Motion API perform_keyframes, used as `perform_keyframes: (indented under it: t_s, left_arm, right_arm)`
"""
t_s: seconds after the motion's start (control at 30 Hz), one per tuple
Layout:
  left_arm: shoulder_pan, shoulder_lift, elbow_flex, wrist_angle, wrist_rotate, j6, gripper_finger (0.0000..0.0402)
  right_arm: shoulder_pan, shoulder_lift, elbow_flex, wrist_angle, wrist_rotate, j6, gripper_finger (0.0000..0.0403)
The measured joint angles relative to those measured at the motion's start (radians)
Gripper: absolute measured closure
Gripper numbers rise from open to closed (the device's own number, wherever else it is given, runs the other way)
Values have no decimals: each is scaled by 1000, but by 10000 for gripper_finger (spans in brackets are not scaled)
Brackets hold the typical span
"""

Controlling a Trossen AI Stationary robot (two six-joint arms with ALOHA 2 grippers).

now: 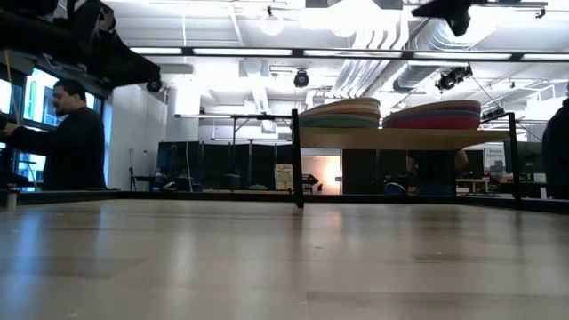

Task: Place and stack plates onto a shelf
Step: Return to Home Position

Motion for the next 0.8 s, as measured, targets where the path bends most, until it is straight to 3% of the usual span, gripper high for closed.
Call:
perform_keyframes:
  t_s: [0.23, 0.5, 0.8]
  left_arm:
    - [0, 0, -96, 80, 47, -40, 284]
    - [0, 1, -186, 129, 47, -41, 284]
    - [0, 1, -256, 177, 42, -42, 284]
  right_arm:
    - [0, -152, -275, 211, -26, 24, 267]
    - [0, -220, -558, 450, -37, 50, 267]
    - [0, -218, -722, 660, 9, 43, 267]
